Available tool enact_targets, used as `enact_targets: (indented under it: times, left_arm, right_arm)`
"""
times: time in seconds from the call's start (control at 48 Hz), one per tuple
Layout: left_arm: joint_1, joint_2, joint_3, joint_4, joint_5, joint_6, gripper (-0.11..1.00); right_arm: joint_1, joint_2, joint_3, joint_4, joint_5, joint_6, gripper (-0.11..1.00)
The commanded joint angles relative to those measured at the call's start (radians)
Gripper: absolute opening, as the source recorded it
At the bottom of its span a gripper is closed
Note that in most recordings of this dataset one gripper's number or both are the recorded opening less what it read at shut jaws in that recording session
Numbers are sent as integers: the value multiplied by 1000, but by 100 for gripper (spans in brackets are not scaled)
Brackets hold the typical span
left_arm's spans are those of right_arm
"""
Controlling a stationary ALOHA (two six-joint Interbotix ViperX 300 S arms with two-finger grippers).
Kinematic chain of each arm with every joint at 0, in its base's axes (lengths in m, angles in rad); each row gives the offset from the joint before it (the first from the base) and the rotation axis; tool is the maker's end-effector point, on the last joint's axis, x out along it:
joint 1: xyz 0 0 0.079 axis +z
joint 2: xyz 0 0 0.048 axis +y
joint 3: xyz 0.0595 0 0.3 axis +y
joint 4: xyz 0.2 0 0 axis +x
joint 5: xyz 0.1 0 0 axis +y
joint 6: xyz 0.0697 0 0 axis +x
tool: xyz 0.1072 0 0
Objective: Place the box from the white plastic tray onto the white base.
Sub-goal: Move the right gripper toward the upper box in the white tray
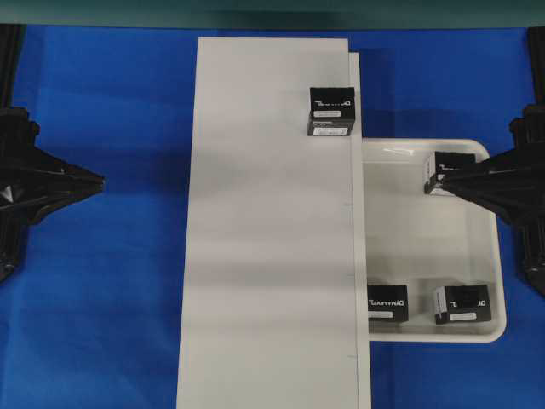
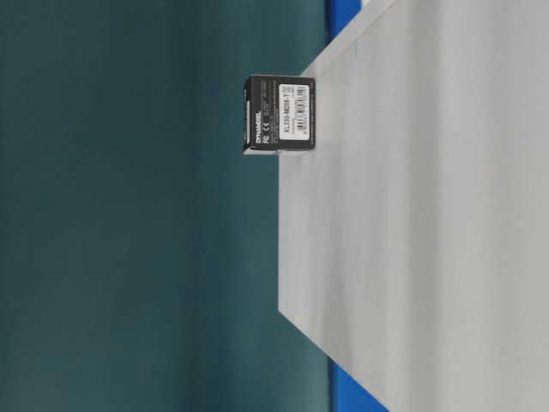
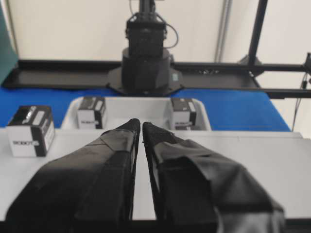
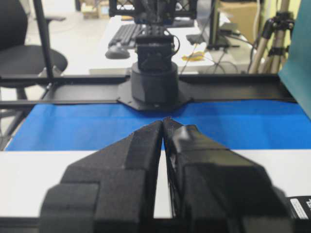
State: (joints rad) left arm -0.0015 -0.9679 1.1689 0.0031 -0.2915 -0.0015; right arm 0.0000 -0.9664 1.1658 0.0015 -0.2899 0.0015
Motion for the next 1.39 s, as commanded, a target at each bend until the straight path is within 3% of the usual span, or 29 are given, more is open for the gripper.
enact_targets:
  times: [0.0,0.042,0.125,0.208,0.499,0.749,0.895,1.082,1.228,1.374]
  left_arm:
    - [-3,2,-31,11,9,-2,14]
    - [-5,6,-37,12,18,-5,13]
    - [-9,9,-57,11,49,-6,-1]
    - [-11,15,-72,12,80,-5,-7]
    - [-14,21,-106,12,181,-9,-7]
    - [-12,25,-110,12,187,-9,-7]
    - [-12,31,-117,12,187,-9,-7]
    - [-12,41,-120,12,187,-8,-7]
    - [-11,44,-126,12,187,-5,-7]
    - [-9,46,-129,12,187,-5,-7]
  right_arm:
    - [-5,14,-37,64,12,9,14]
    - [-11,23,-58,64,63,12,12]
    - [-46,44,-146,64,273,18,0]
    - [-66,51,-219,64,482,17,-2]
    - [-107,69,-463,52,1019,8,-2]
    - [-189,144,-505,46,1394,-25,-2]
    - [-221,199,-503,41,1483,-101,-2]
    - [-287,270,-469,35,1491,-218,-2]
    - [-331,318,-433,32,1463,-273,-1]
    - [-371,348,-388,28,1361,-316,1]
